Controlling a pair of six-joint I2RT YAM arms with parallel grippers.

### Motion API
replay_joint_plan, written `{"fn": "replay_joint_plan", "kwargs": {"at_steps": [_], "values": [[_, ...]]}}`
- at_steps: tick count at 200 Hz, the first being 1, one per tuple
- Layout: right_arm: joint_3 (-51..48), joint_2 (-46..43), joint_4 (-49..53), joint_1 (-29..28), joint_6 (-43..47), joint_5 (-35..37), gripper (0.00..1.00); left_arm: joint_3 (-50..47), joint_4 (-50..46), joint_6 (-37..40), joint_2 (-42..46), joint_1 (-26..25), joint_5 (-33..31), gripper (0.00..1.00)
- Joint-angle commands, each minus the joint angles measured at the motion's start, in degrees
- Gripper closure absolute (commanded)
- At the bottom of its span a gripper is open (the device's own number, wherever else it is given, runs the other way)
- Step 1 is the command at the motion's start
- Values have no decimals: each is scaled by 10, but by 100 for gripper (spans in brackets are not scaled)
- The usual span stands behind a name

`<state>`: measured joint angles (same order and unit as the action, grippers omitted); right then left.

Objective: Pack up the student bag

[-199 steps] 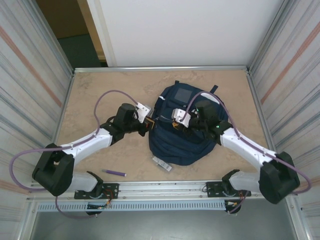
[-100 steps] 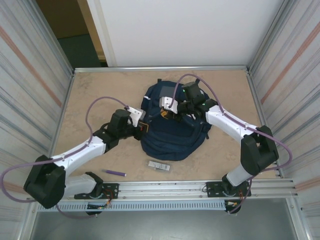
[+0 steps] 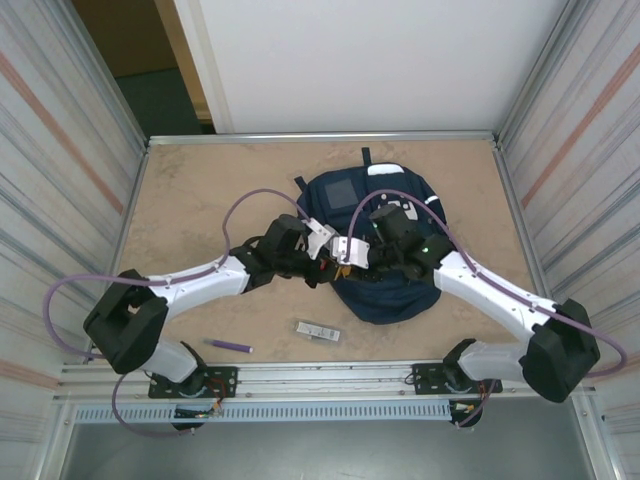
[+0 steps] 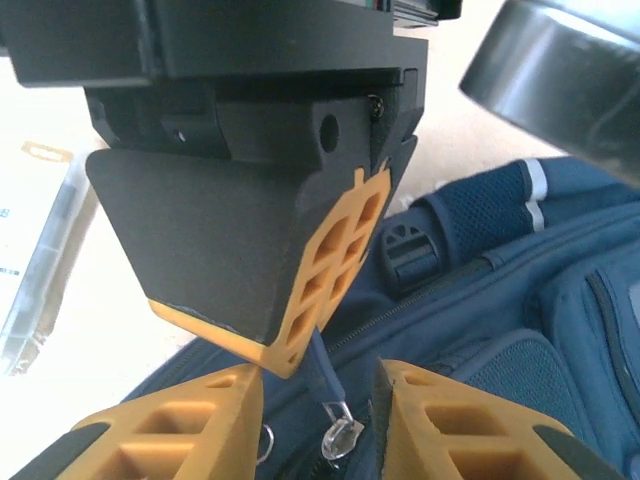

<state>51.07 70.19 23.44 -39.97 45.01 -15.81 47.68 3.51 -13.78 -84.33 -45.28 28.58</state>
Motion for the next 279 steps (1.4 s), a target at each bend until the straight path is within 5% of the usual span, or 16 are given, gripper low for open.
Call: {"fn": "replay_joint_plan", "kwargs": {"at_steps": [1, 54, 76, 105, 134, 159, 209, 264, 279], "values": [[-4, -22, 6, 3, -10, 71, 63, 18, 28, 9, 12, -6, 25, 100], [23, -3, 103, 19, 29, 1, 56, 11, -13, 44, 37, -5, -9, 100], [27, 19, 114, 20, 28, 41, 57, 10, -20, 56, 44, -5, -11, 100], [32, 27, 111, 25, 27, 97, 91, 9, -23, 65, 49, 2, -24, 100], [11, -22, 66, 38, 25, 56, 100, -8, -41, 89, 67, 33, -83, 100], [-7, -50, 32, 48, 25, 11, 100, -3, -65, 97, 63, 77, -142, 100], [-9, -27, 16, 45, 25, -24, 100, 71, -118, 82, -28, 138, -157, 100], [17, 37, -79, 65, -30, -52, 100, 29, -110, 56, -2, 176, -187, 100], [26, 76, -95, 71, -32, -75, 100, 15, -107, 7, 2, 209, -167, 84]]}}
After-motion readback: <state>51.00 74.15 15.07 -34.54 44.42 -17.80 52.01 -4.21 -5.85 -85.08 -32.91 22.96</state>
